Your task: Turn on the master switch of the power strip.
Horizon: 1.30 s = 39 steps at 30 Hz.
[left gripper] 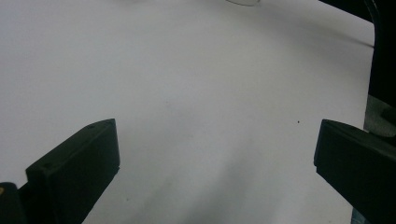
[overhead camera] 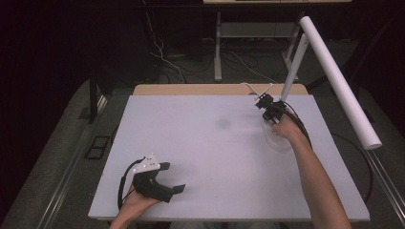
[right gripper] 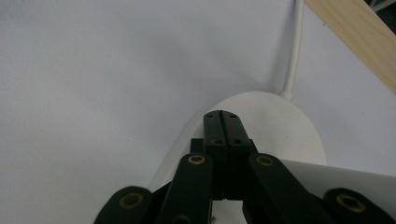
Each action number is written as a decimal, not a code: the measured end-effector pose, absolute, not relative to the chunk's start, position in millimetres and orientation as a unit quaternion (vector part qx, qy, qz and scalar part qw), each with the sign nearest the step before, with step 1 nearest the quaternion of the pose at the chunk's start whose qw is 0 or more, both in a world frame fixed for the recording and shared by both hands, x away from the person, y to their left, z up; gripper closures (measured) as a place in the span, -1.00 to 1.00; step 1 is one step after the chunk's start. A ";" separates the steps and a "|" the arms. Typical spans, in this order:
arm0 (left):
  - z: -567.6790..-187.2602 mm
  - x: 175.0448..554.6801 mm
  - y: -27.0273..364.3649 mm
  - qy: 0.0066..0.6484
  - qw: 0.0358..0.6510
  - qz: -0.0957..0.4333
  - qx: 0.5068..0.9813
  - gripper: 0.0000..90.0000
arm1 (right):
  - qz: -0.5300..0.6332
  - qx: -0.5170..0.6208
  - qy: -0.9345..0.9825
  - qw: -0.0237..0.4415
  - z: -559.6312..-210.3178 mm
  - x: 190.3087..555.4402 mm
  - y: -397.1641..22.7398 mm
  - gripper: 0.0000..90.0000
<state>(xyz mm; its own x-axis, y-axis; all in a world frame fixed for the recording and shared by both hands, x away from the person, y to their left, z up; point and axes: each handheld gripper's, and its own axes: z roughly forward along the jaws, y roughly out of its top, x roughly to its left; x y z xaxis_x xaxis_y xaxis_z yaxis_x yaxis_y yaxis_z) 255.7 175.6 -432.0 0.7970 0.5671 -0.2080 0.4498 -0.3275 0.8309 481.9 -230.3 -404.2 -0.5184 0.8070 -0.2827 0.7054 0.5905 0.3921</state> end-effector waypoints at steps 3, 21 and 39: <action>-432.0 255.1 177.3 0.315 0.490 0.060 0.810 -1.00 | 0.078 0.431 0.862 0.253 -406.7 482.9 -229.5 1.00; -432.2 256.0 179.2 0.323 0.488 0.061 0.809 -1.00 | 0.122 0.420 0.871 0.222 -401.6 482.0 -239.6 1.00; -432.1 255.1 177.7 0.315 0.487 0.060 0.812 -1.00 | 0.118 0.434 0.864 0.226 -406.7 484.3 -234.4 1.00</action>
<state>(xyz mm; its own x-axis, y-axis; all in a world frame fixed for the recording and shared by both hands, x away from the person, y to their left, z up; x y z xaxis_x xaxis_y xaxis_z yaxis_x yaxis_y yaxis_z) 255.1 177.7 -432.1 0.7945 0.5702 -0.2089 0.4526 -0.3268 0.8296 484.3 -234.4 -406.7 -0.5205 0.8037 -0.2884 0.6969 0.5950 0.4003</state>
